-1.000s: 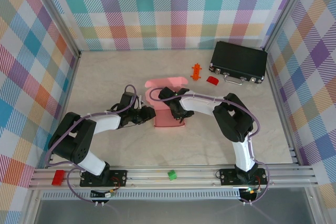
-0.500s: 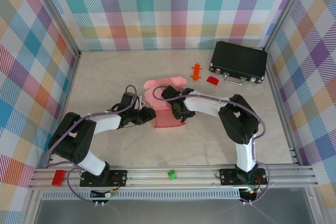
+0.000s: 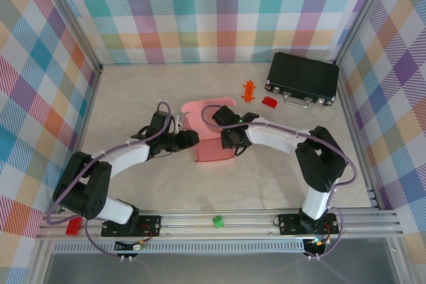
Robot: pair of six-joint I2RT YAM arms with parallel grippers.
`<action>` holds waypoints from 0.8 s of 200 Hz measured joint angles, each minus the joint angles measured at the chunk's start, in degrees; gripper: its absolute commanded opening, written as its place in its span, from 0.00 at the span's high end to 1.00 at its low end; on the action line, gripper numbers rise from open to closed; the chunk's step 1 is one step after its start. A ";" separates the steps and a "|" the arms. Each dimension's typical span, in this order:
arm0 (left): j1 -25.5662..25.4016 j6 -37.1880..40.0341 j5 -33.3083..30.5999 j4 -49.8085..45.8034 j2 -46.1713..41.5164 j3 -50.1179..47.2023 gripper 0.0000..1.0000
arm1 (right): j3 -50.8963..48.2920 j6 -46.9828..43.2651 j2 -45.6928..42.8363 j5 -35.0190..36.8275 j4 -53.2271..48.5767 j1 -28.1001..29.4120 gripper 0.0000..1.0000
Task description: Fold the paper box
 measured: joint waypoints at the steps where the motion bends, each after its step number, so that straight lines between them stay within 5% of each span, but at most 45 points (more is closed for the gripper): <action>1: 0.00 0.09 -0.04 -0.09 -0.09 0.02 0.39 | -0.04 -0.02 -0.09 0.00 0.02 0.00 0.45; 47: 0.00 6.01 -8.11 -10.84 -6.60 3.96 0.29 | -2.03 -2.54 -5.75 -1.57 1.31 -2.36 0.42; 90: 1.29 13.20 -14.95 -18.88 -8.33 10.25 0.25 | -2.08 -9.11 -10.97 -8.44 4.28 -10.64 0.42; 160: 7.26 25.14 -11.89 -28.96 2.75 27.19 0.28 | 5.46 -24.30 -8.68 -28.09 4.31 -24.44 0.44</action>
